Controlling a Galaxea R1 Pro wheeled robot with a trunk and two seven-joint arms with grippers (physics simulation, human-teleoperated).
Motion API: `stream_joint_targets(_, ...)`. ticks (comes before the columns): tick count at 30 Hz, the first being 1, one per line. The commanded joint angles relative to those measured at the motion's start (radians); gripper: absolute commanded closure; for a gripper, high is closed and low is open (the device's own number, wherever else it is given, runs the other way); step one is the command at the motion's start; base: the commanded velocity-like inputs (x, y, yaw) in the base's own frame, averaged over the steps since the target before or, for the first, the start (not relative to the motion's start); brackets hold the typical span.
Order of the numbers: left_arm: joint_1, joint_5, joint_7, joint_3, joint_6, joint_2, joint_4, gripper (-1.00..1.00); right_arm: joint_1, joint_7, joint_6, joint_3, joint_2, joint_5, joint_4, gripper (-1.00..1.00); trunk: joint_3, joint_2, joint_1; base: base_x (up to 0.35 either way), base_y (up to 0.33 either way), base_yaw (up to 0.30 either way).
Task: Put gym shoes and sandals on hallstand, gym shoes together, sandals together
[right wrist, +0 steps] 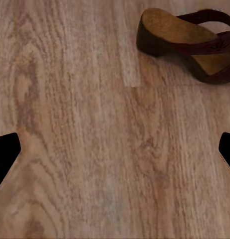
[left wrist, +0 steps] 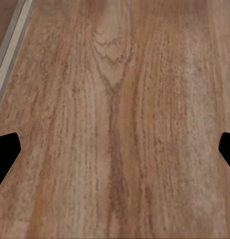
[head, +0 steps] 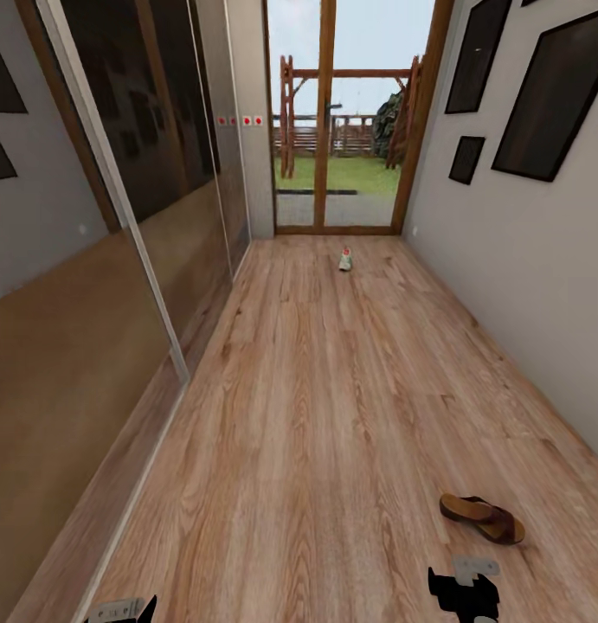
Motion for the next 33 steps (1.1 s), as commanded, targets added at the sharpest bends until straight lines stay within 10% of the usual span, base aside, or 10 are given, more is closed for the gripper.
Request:
stream_joint_targets(1, -0.001, 0.009, -0.01, 0.004, 0.0, 0.0, 0.001, -1.0, -0.001, -0.003, -0.003, -0.008, 0.0, 0.011, 0.001, -1.0, -0.001, 0.0, 0.0, 0.339, 0.0, 0.0)
stream_joint_targets(33, -0.001, 0.009, -0.011, 0.004, 0.0, 0.0, 0.001, -1.0, -0.001, -0.003, -0.003, -0.008, 0.0, 0.011, 0.001, -1.0, -0.001, 0.0, 0.0, 0.339, 0.0, 0.0)
